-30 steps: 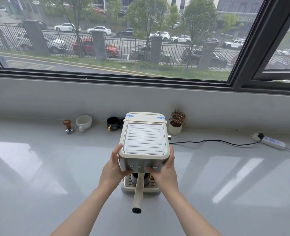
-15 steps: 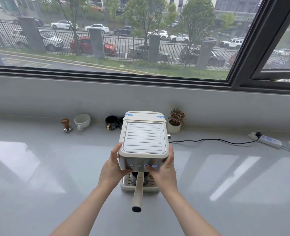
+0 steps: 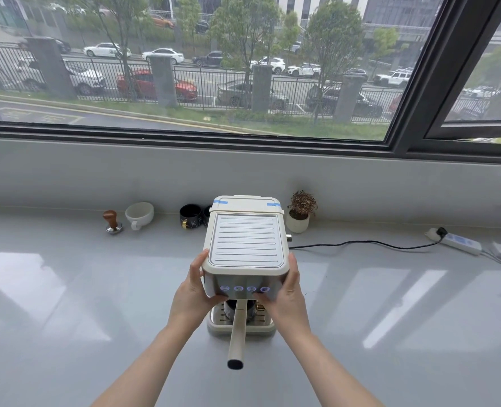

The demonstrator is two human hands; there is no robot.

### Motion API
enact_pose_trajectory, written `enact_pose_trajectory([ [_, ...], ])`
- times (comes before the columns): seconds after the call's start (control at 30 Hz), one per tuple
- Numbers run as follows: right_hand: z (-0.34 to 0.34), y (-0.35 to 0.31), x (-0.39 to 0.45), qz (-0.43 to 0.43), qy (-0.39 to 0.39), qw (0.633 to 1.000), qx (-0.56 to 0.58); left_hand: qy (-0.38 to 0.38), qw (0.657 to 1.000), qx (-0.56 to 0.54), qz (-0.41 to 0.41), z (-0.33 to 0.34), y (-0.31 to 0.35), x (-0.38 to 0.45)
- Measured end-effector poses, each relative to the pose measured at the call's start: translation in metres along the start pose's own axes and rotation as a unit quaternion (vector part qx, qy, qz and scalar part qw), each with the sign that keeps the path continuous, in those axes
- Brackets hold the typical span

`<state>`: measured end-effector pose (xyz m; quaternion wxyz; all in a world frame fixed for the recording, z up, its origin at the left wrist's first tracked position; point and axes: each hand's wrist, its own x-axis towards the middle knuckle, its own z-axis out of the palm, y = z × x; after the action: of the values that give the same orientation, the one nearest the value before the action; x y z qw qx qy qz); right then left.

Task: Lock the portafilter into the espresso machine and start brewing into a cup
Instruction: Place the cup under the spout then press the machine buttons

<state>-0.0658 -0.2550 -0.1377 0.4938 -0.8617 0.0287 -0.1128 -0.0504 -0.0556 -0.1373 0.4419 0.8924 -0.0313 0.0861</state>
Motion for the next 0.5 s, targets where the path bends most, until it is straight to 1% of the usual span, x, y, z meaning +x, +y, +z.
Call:
enact_pose_trajectory([
  [0.23, -0.004, 0.0, -0.001, -0.03, 0.008, 0.999, -0.018, 0.002, 1.0, 0.009, -0.003, -0.001, -0.003, 0.0],
  [0.3, -0.005, 0.003, 0.0, -0.032, 0.004, 0.999, -0.029, 0.001, 1.0, 0.017, -0.001, -0.001, -0.004, 0.001],
  [0.4, -0.012, 0.004, 0.001, -0.013, -0.011, 0.999, -0.052, 0.003, 1.0, 0.025, 0.0, -0.001, -0.005, 0.001],
  [0.5, -0.02, 0.001, -0.001, -0.028, -0.02, 0.996, -0.079, 0.005, 1.0, 0.027, 0.001, -0.001, -0.006, 0.002],
])
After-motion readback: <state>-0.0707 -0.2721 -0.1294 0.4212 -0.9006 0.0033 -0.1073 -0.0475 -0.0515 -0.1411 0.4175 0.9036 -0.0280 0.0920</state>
